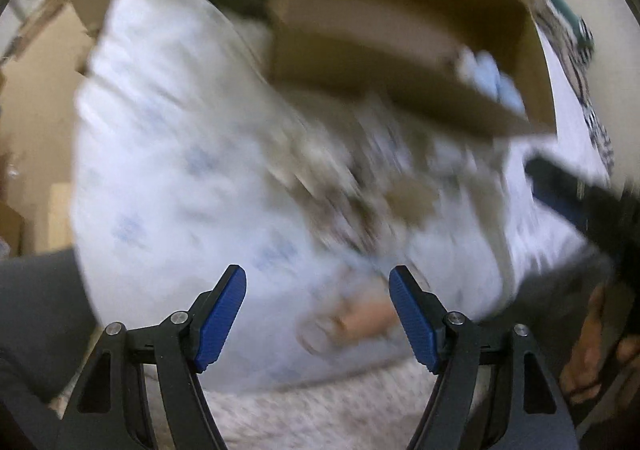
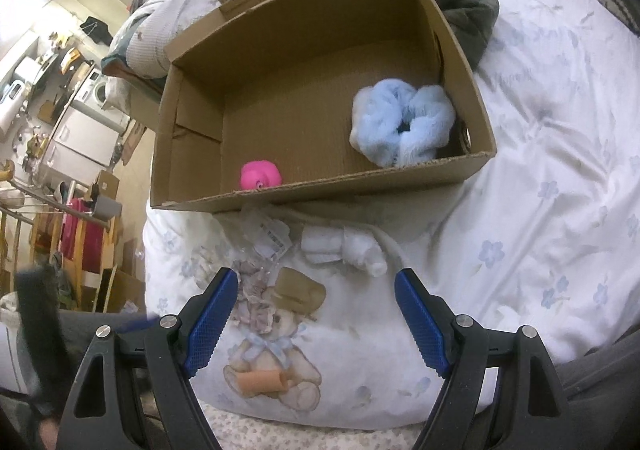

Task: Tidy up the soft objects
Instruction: 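Withdraw both tools from the box toward the remaining items, then grasp the tan cylinder with the left tool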

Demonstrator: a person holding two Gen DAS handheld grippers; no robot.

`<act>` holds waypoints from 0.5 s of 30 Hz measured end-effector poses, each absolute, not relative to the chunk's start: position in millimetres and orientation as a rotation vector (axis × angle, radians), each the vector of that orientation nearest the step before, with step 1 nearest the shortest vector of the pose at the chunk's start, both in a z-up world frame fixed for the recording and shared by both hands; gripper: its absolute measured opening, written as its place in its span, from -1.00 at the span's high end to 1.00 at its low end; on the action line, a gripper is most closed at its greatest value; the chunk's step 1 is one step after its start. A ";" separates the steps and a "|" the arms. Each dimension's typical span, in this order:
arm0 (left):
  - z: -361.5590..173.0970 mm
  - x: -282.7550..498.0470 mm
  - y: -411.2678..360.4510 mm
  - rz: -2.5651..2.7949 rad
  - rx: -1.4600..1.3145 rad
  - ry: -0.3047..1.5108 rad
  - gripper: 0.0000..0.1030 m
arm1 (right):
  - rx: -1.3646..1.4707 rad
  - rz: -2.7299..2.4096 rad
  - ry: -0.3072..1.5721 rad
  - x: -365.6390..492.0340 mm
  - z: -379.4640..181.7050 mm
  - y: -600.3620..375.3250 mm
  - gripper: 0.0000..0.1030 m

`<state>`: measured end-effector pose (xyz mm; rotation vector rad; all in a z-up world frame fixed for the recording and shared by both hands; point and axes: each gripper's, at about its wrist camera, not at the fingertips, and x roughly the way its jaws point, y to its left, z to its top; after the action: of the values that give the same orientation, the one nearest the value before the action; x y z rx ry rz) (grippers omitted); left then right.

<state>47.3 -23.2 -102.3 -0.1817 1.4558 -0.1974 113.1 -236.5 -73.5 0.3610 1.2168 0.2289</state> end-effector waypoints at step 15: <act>-145.6 49.4 -69.0 -0.256 -0.192 1.627 0.87 | 0.407 0.232 1.238 112.5 -77.5 -244.5 -0.66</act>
<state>49.4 -69.0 -145.6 -0.1924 1.6272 -0.2559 112.5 -244.5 -77.5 0.4070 1.2380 0.2319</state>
